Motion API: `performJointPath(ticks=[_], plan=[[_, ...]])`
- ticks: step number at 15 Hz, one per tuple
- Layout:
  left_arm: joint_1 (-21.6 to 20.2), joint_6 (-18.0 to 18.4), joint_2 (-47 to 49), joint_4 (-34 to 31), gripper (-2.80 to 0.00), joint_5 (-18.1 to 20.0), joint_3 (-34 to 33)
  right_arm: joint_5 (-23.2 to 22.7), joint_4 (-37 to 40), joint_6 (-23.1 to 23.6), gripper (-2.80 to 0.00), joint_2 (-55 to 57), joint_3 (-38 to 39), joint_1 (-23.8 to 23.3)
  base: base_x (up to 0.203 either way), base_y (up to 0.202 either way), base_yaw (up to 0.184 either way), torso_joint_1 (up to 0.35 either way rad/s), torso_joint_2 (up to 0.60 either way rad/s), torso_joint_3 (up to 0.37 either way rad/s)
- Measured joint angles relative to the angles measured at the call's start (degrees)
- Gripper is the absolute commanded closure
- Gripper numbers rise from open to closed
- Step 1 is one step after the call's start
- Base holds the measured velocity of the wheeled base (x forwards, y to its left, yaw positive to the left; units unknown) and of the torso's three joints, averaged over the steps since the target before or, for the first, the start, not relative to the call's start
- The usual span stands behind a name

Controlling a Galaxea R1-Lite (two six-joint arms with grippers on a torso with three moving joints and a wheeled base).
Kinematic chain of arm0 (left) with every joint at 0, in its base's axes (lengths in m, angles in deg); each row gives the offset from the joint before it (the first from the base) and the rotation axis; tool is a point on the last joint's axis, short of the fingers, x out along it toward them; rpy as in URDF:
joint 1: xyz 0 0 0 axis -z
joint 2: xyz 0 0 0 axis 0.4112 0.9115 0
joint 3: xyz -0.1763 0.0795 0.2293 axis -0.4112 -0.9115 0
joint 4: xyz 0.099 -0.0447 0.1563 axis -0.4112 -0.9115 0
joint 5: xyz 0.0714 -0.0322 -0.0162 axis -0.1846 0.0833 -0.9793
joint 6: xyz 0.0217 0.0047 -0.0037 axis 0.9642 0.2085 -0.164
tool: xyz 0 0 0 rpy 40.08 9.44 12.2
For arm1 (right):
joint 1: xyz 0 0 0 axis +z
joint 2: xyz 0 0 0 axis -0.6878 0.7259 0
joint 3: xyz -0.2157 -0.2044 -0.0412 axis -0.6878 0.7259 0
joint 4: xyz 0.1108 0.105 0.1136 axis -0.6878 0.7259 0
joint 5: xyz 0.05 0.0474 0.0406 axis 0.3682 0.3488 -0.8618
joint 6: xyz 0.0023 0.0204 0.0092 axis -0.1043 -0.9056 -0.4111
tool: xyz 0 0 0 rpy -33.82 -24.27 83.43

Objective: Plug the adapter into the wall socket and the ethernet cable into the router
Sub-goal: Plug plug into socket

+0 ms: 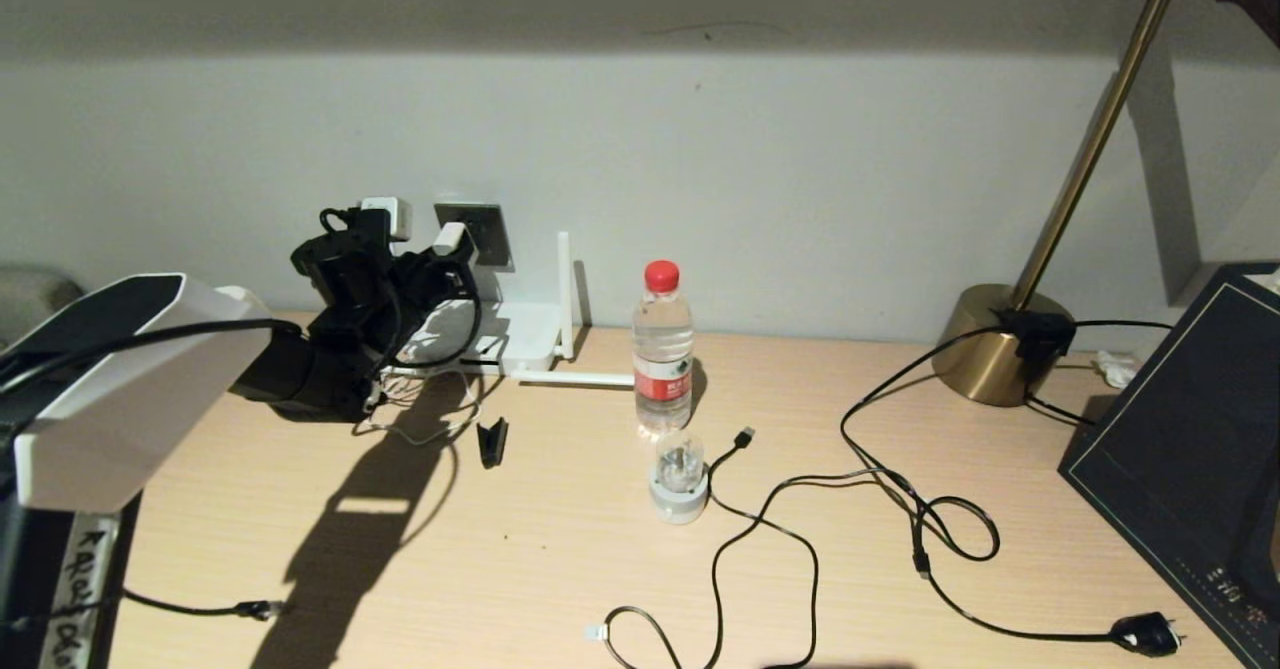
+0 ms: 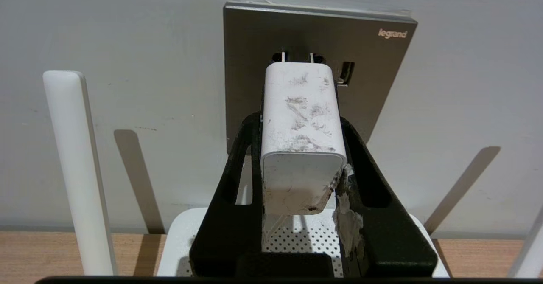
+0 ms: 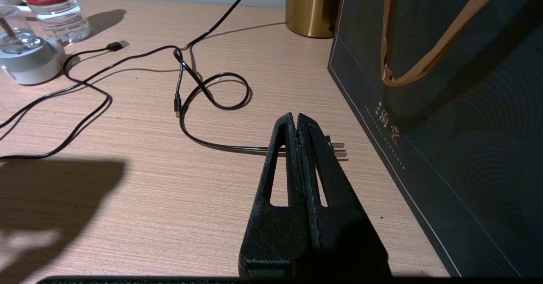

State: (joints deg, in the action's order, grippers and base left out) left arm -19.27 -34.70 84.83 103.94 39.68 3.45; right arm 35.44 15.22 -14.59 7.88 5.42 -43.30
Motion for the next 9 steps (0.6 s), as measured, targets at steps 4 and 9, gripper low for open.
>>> performJointPath(ticks=[4, 9], plan=[[-0.1, 0.0, 0.7, -0.3, 0.0, 0.0, 0.3, 0.0, 0.0, 0.0, 0.0, 0.0, 0.0, 0.0, 0.0, 0.0, 0.0, 0.0, 0.0, 0.0], [-0.1, 0.1, 1.1, -0.6, 0.0, 0.0, 0.3, 0.0, 0.0, 0.0, 0.0, 0.0, 0.0, 0.0, 0.0, 0.0, 0.0, 0.0, 0.0, 0.0]])
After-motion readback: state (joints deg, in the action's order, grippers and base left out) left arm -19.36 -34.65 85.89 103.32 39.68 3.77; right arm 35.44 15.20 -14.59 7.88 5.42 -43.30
